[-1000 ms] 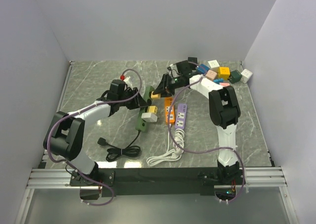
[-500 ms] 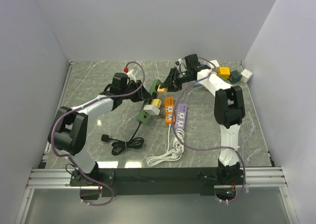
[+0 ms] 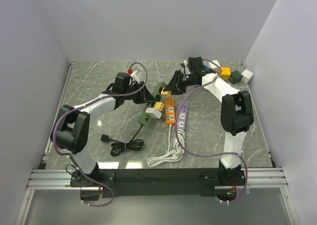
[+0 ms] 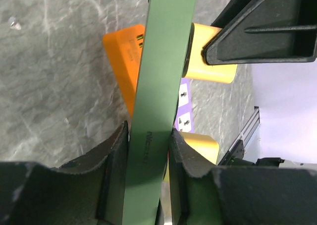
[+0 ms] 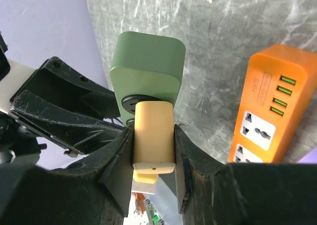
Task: Pull the plug off the socket
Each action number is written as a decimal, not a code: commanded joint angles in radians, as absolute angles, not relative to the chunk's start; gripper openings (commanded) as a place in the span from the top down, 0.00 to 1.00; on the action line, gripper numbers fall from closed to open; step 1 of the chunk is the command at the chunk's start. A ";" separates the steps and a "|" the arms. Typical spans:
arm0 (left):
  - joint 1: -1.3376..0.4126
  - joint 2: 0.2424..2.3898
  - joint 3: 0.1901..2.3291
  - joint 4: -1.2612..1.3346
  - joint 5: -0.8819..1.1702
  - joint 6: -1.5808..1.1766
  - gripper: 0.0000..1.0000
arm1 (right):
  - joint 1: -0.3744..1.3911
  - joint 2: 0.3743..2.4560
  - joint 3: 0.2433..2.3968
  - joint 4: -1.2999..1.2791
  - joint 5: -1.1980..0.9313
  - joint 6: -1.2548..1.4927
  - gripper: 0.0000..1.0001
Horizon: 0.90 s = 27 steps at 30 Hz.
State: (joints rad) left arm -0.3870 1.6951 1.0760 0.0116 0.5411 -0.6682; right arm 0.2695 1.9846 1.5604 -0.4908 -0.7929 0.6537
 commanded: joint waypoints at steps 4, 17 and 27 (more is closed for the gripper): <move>-0.321 1.686 1.078 -0.043 0.327 -0.718 1.00 | 0.279 1.855 1.480 -0.581 -0.669 0.586 1.00; -0.319 1.674 1.100 -0.089 0.291 -0.683 0.99 | 0.120 1.747 1.437 -0.735 -0.799 0.406 1.00; -0.327 1.698 1.095 -0.008 0.437 -0.732 0.99 | -0.058 1.933 1.595 -0.523 -0.390 0.739 1.00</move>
State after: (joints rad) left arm -0.3172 1.7035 1.0714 -0.1314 0.3233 -0.6754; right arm 0.0288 1.8595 1.5459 -0.6430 -0.5533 0.5930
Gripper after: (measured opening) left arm 0.359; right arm 0.394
